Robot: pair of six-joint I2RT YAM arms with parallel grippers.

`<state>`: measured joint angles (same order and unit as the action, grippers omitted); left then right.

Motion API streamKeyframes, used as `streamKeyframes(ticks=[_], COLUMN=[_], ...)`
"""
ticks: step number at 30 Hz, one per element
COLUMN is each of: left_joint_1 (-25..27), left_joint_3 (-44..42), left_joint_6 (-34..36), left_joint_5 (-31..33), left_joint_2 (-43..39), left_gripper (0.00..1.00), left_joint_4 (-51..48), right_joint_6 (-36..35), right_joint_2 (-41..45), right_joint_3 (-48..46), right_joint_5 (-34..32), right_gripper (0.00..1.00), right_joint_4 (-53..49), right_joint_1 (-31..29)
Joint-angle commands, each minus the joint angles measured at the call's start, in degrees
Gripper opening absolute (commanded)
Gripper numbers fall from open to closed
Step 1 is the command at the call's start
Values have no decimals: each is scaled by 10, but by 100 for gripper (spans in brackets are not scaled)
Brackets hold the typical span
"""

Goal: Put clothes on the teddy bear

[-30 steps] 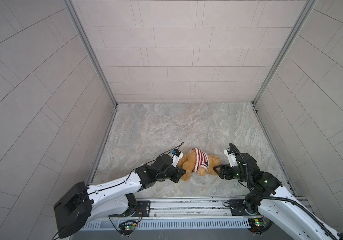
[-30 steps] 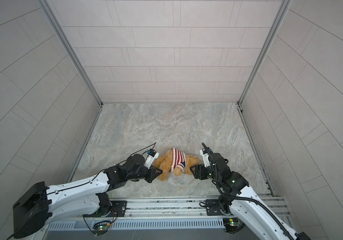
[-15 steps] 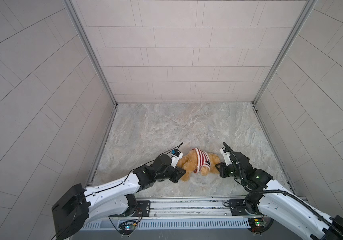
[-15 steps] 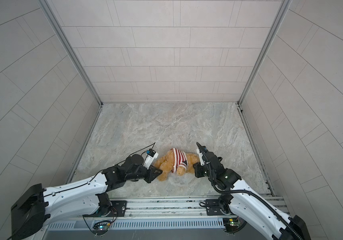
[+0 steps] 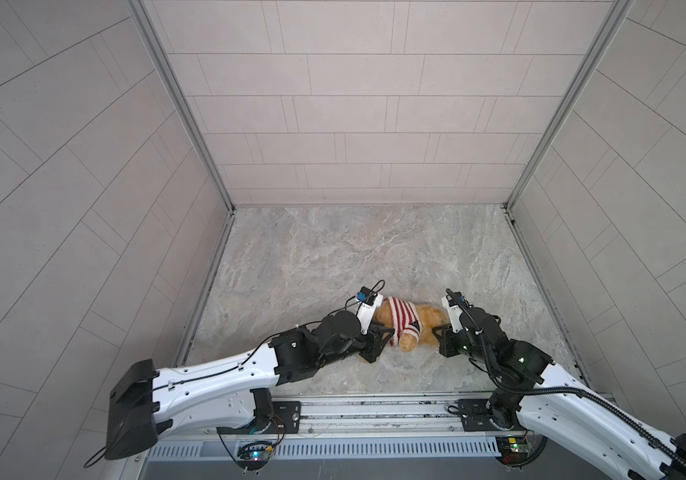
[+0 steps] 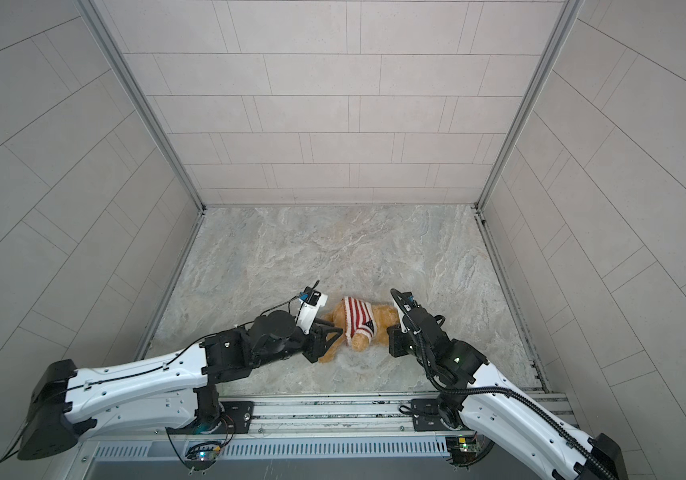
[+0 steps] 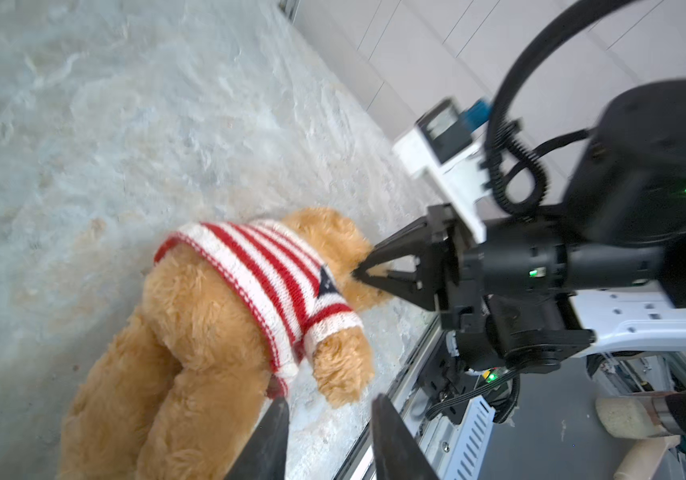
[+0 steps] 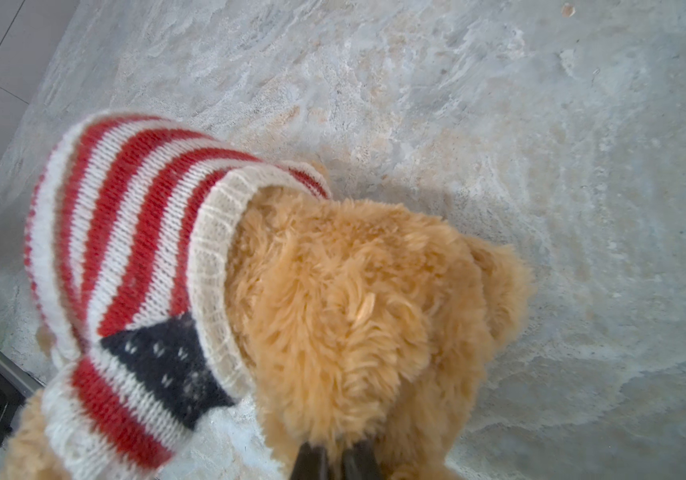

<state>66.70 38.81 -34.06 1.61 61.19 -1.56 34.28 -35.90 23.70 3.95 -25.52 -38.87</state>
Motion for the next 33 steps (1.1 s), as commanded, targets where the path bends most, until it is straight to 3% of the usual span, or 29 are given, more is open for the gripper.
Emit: streamKeyframes(ticks=[1,22,33], left_joint_1=[2,-3,-19], left_joint_3=[6,41,22], left_joint_6=[-24,-39,-56], left_joint_5=[20,-15,17], left_joint_2=[22,161,162], left_gripper=[37,30,25], left_joint_4=[24,82,78], right_joint_6=[14,21,20], right_joint_2=[8,23,35], right_joint_3=[14,6,10], right_joint_5=[-27,-30,-38], right_gripper=[0,0,0], right_joint_4=[2,9,-5], right_joint_1=[-7,-14,-15])
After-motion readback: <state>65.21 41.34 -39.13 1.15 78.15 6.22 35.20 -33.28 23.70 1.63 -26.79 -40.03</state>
